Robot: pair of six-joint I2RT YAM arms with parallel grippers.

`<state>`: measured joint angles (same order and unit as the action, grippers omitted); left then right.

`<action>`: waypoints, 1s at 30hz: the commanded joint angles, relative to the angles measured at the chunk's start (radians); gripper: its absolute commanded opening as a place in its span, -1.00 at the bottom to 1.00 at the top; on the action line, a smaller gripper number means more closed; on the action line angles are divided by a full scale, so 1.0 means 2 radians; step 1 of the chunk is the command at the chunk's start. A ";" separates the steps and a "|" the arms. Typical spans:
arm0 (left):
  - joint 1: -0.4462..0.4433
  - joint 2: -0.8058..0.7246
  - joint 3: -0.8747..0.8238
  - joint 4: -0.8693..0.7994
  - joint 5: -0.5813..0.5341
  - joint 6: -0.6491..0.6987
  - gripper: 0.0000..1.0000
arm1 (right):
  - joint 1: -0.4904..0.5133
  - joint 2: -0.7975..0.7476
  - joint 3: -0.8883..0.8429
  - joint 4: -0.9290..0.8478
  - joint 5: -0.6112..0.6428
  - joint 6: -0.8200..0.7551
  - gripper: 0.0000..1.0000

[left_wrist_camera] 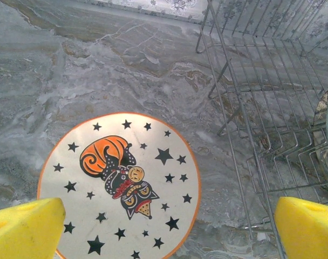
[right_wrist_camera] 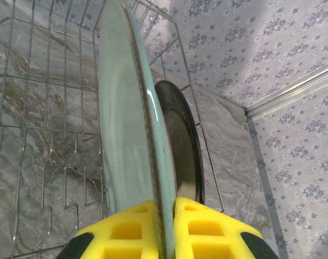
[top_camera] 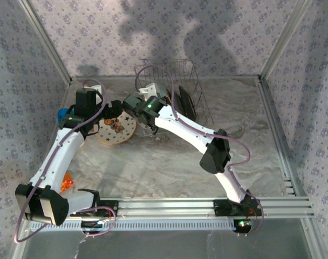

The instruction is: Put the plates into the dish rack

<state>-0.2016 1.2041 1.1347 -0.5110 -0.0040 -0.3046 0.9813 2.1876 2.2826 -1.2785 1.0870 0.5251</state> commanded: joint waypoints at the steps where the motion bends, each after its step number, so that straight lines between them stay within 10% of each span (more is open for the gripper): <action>1: 0.005 0.005 0.002 0.011 0.013 -0.006 0.99 | -0.009 0.007 0.022 -0.019 0.043 0.023 -1.00; 17: 0.007 0.009 0.003 0.010 0.015 -0.006 0.99 | 0.016 -0.012 0.069 0.039 0.081 -0.071 -1.00; 30: 0.008 0.011 0.004 0.010 0.020 -0.007 0.99 | 0.005 0.002 0.066 -0.025 0.021 0.015 -1.00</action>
<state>-0.1959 1.2213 1.1343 -0.5110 0.0143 -0.3080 0.9989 2.2089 2.3787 -1.2675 1.0981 0.4561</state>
